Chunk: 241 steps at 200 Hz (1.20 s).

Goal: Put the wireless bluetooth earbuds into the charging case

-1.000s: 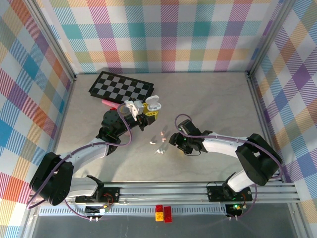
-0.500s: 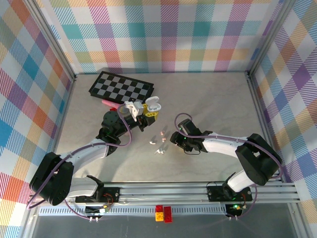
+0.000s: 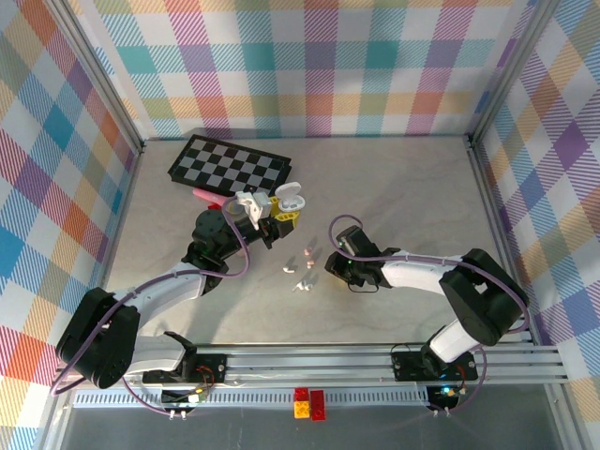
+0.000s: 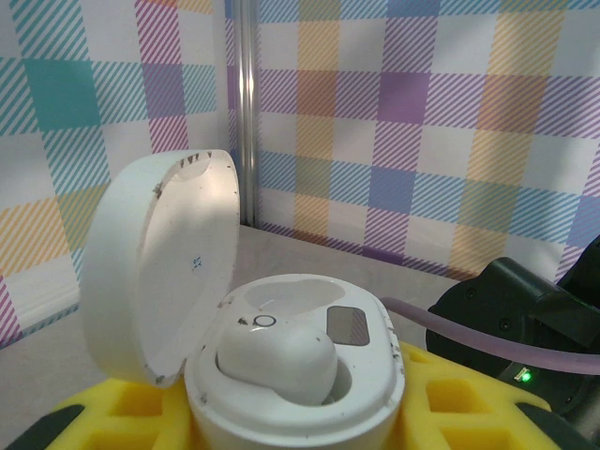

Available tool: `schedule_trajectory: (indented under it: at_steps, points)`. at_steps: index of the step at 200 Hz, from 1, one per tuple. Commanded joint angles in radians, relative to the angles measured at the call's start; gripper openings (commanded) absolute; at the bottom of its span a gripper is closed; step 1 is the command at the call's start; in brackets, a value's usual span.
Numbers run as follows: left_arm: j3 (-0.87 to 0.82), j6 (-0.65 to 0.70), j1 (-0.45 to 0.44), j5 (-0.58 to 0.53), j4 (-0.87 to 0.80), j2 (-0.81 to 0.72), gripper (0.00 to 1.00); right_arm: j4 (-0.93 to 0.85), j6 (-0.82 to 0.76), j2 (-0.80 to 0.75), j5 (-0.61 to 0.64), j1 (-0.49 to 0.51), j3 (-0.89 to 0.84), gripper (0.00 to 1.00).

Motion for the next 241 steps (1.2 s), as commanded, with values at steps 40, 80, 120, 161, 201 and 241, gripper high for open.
schedule_trajectory:
  at_steps: [40, 80, 120, 161, 201, 241]
  points:
    - [0.000, -0.011, 0.010, 0.013, 0.047, -0.006, 0.33, 0.044, -0.015, 0.023, 0.004, -0.008, -0.017, 0.26]
    - [0.001, -0.013, 0.010, 0.016, 0.049, -0.001, 0.33, 0.047, -0.019, 0.039, -0.001, -0.009, -0.013, 0.20]
    - [0.006, -0.015, 0.010, 0.017, 0.054, 0.003, 0.33, 0.035, -0.041, 0.031, 0.011, -0.011, -0.010, 0.19]
    - [0.006, -0.011, 0.010, 0.019, 0.041, 0.000, 0.33, -0.005, -0.130, -0.042, 0.059, -0.009, -0.018, 0.19]
    - [0.016, 0.051, 0.010, 0.033, -0.043, -0.007, 0.33, -0.054, -0.250, -0.175, 0.093, -0.009, -0.034, 0.19]
    - [0.024, 0.097, 0.008, 0.046, -0.089, 0.009, 0.33, -0.185, -0.418, -0.368, 0.127, -0.009, 0.010, 0.19]
